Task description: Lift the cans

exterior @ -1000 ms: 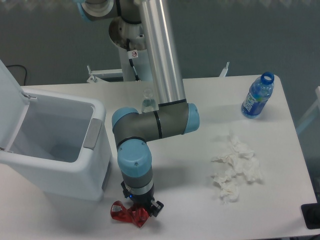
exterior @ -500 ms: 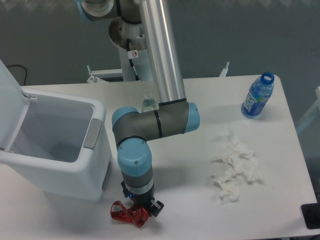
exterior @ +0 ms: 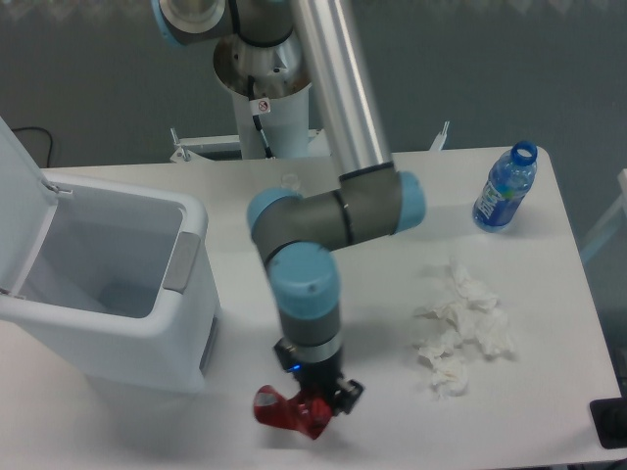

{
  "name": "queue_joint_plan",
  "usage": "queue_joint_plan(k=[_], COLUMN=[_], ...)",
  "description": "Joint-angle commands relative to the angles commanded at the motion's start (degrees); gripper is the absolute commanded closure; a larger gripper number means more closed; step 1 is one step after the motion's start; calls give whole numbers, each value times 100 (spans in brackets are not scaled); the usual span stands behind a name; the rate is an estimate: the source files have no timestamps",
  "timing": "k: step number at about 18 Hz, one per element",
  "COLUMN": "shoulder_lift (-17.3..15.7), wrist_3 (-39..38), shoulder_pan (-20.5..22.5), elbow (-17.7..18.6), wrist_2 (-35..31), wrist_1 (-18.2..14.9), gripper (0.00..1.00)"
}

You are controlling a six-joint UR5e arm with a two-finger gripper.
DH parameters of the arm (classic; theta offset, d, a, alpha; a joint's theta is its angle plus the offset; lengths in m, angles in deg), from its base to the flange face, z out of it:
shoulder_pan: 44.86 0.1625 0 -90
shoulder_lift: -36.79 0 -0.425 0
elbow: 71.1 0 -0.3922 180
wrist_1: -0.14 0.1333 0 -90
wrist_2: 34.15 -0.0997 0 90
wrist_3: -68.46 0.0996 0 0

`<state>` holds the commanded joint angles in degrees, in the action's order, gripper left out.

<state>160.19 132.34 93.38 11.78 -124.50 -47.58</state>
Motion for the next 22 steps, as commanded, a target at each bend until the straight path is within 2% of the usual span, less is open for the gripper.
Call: queue_joint_plan(k=[5,8,22], shoulder_lift=[-413,-642,-801], wrist_3=[765,1204,1338], shoulder_pan=[492,695,959], elbow=[193,264,246], wrist_2=[-140,-211,237], wrist_1=[-61,-229,-237], gripper=[45,45,45])
